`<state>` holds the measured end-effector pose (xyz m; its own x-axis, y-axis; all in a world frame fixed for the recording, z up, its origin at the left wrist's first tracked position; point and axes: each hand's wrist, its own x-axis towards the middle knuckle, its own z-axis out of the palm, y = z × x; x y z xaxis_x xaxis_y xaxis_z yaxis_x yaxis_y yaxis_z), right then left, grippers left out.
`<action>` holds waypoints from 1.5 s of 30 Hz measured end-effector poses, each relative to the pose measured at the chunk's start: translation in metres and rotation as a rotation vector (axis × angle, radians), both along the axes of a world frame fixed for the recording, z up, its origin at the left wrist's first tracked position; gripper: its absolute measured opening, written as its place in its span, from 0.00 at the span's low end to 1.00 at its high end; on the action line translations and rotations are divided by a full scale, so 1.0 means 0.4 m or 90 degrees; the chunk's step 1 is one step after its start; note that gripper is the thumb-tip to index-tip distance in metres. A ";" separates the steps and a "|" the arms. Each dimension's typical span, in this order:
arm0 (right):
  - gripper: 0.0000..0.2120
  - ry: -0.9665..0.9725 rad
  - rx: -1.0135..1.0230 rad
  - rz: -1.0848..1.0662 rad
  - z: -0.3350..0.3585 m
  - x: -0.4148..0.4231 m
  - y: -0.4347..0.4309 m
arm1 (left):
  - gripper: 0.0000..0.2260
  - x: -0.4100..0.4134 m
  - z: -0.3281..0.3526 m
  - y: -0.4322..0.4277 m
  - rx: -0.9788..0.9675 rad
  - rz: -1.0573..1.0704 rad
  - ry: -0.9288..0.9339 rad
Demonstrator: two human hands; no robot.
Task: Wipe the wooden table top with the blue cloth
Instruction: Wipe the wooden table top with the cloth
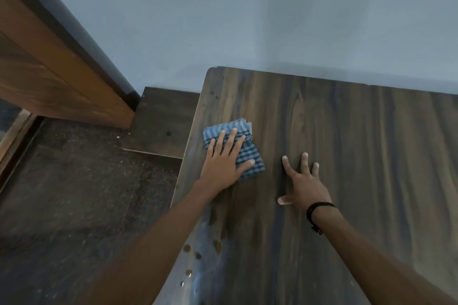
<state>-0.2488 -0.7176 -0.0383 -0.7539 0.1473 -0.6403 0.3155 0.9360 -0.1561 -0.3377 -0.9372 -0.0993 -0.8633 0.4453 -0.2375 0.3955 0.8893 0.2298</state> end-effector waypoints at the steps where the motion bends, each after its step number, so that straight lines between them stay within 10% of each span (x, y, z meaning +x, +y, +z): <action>1: 0.57 0.000 -0.001 0.002 0.000 -0.001 0.000 | 0.37 -0.052 0.001 0.021 0.000 -0.001 0.002; 10: 0.57 0.000 -0.001 0.013 -0.005 -0.003 0.007 | 0.33 -0.444 0.024 0.177 0.012 0.014 -0.045; 16: 0.57 -0.005 -0.005 0.011 0.001 -0.002 0.008 | 0.33 -0.369 0.013 0.165 -0.012 -0.134 -0.014; 22: 0.57 0.013 -0.014 0.000 0.002 0.006 0.007 | 0.32 -0.516 0.047 0.192 0.021 0.066 -0.031; 27: 0.57 0.002 -0.024 0.001 0.000 0.005 0.012 | 0.32 -0.350 0.000 0.147 0.003 -0.093 0.006; 45: 0.57 0.001 -0.004 -0.002 0.007 0.009 0.003 | 0.32 -0.527 0.046 0.119 0.004 0.068 -0.037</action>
<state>-0.2453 -0.7165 -0.0354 -0.7548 0.1460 -0.6395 0.3185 0.9339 -0.1626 -0.5484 -0.8898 -0.0808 -0.8911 0.3528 -0.2855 0.2840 0.9242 0.2554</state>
